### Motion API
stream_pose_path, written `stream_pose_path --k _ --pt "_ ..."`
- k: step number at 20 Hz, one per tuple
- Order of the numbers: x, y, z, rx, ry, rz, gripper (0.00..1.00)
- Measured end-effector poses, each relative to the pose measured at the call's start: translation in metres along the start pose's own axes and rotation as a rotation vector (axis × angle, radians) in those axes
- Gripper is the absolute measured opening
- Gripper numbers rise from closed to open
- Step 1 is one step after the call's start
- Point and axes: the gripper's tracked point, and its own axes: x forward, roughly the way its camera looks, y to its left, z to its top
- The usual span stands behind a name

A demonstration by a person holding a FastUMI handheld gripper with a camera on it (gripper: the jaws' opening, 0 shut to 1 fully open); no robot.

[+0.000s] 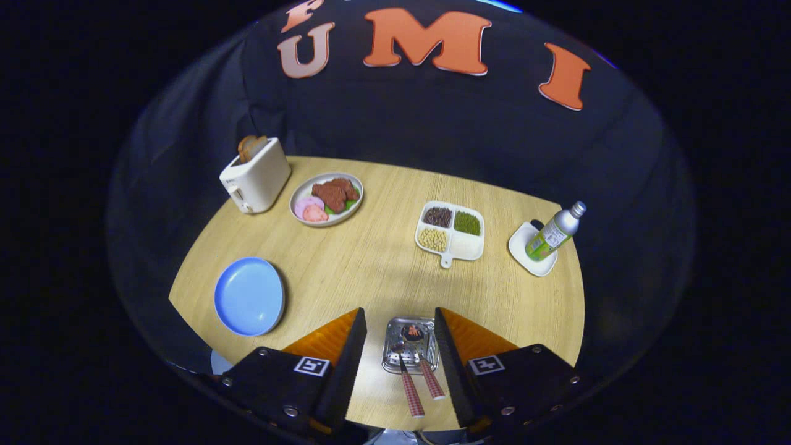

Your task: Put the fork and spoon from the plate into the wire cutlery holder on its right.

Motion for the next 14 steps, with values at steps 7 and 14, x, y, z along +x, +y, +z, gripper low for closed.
stream_pose_path --k 7,14 --pt "-0.038 -0.004 0.054 0.005 -0.482 -0.020 0.78" --pt "-0.057 -0.010 0.064 0.037 -0.806 -0.072 0.78"
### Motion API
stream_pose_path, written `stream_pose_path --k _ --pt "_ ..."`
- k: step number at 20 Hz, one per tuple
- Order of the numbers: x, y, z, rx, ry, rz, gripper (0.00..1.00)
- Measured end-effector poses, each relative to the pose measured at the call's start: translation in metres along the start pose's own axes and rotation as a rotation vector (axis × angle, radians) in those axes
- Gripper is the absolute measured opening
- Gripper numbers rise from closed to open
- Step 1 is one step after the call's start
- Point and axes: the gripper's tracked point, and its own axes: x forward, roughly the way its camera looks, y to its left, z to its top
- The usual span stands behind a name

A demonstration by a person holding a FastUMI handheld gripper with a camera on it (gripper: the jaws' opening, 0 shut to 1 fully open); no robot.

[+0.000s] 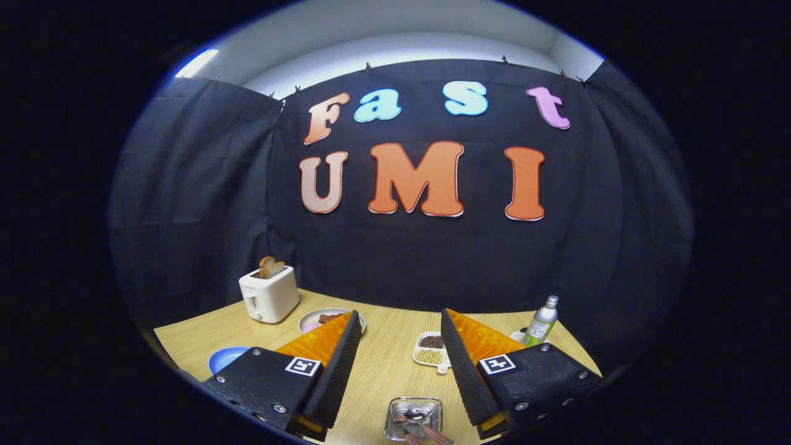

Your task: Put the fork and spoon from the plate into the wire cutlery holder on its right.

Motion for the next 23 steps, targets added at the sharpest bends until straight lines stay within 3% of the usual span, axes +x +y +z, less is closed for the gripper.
stream_pose_path --k 2,6,23 --pt "-0.008 -0.006 0.015 -0.003 -0.100 -0.051 0.78" --pt "-0.020 -0.008 0.019 -0.005 -0.172 -0.088 0.78" --pt "-0.047 0.032 0.027 0.022 -0.246 -0.052 0.78"
